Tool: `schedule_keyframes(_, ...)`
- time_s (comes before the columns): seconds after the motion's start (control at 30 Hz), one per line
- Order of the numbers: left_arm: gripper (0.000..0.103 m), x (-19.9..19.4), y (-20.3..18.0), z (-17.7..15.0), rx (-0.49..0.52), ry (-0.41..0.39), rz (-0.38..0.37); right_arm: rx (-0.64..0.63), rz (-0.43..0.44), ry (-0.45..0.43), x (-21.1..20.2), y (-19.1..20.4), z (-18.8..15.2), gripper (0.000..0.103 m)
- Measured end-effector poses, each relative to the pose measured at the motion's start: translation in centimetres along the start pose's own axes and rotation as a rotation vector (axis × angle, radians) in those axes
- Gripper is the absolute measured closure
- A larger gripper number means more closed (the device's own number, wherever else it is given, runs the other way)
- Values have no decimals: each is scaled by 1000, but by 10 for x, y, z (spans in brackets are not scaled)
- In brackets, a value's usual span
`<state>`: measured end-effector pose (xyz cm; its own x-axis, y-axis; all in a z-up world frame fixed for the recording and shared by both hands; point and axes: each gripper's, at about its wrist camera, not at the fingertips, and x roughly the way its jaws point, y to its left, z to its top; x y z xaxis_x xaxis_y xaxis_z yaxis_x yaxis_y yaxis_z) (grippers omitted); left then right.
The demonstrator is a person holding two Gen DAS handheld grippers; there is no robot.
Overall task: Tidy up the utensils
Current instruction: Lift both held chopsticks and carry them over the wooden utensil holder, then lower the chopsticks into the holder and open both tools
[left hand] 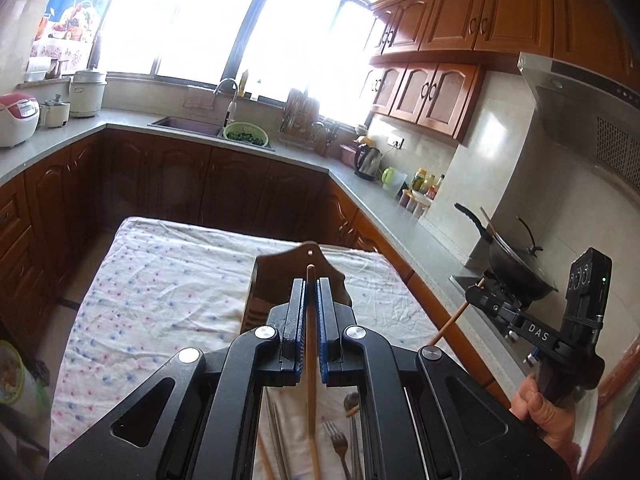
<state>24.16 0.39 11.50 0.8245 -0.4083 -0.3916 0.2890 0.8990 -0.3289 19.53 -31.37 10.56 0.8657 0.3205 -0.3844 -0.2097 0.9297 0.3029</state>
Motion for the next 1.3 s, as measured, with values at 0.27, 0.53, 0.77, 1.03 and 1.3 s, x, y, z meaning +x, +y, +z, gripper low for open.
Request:
schedule_keyframes(0.27, 99, 25, 0, 61, 23, -133, 40, 42, 13, -134, 20, -5, 55, 98)
schedule_keyframes(0.53, 99, 85, 24, 96, -30, -210, 132, 39, -27, -202, 63, -6, 95, 98)
schedule_keyframes(0.77, 99, 146, 57, 73, -145, -172, 155, 98, -40, -171, 115, -23, 64, 98)
schedule_keyframes(1.03, 99, 183, 64, 30, -161, -104, 167, 174, -44, -151, 146, -39, 28, 98)
schedule_keyframes(1.3, 98, 191, 69, 23, -150, -82, 160, 173, -47, -144, 148, -44, 26, 97)
